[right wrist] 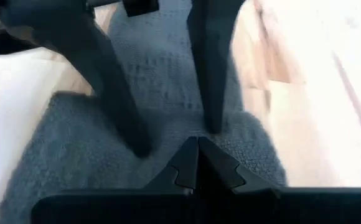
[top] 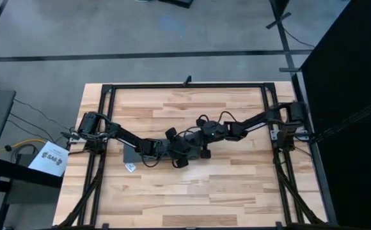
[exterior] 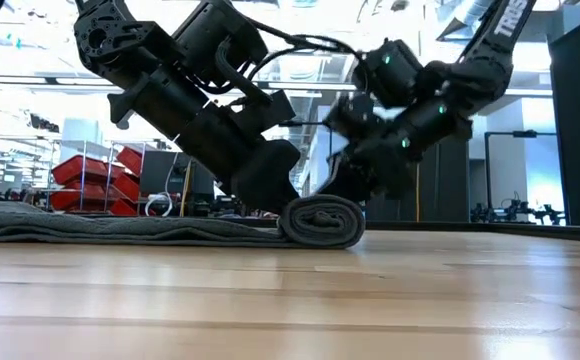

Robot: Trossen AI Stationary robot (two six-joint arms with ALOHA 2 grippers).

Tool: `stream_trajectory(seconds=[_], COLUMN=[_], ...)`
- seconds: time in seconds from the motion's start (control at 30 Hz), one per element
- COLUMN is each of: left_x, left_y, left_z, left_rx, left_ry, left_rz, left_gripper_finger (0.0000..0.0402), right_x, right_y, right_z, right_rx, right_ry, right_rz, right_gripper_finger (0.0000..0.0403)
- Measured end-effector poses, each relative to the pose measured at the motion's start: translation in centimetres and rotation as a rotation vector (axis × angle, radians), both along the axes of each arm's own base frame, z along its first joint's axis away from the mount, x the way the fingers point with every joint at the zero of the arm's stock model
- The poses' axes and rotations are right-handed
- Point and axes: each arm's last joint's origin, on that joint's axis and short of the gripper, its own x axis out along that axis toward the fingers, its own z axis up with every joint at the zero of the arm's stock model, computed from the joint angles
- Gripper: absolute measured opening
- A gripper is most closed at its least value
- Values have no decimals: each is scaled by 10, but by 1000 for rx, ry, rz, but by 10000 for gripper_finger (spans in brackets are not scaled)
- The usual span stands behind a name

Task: Roll towel
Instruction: Roll the gray towel

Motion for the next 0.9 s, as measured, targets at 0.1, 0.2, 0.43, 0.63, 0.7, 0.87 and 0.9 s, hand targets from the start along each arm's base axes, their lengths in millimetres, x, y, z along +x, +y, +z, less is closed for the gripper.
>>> stream_trajectory(seconds=[0.1,0.2,0.43,0.63,0.7,0.87,0.9], left_x=[0,0,0,0,0,0,0], left_y=[0,0,0,0,0,0,0], left_z=[0,0,0,0,0,0,0], left_rx=[-11,-4,-5,-5,-3,0,0], left_ry=[-6,-6,-4,-3,-1,1,1], left_rz=[8,3,5,7,6,4,4], left_gripper_finger=[173,173,173,173,173,173,173], right_x=[2,0,-9,-23,-30,-36,-35], right_y=[1,2,9,11,11,19,20], right_z=[-6,0,39,27,21,16,16], right_rx=[12,16,-30,66,104,138,138], right_ry=[4,4,-53,-123,-133,-150,-160], right_rz=[-4,-4,-1,-1,-19,-18,-13], right_gripper_finger=[0,0,0,0,0,1,4])
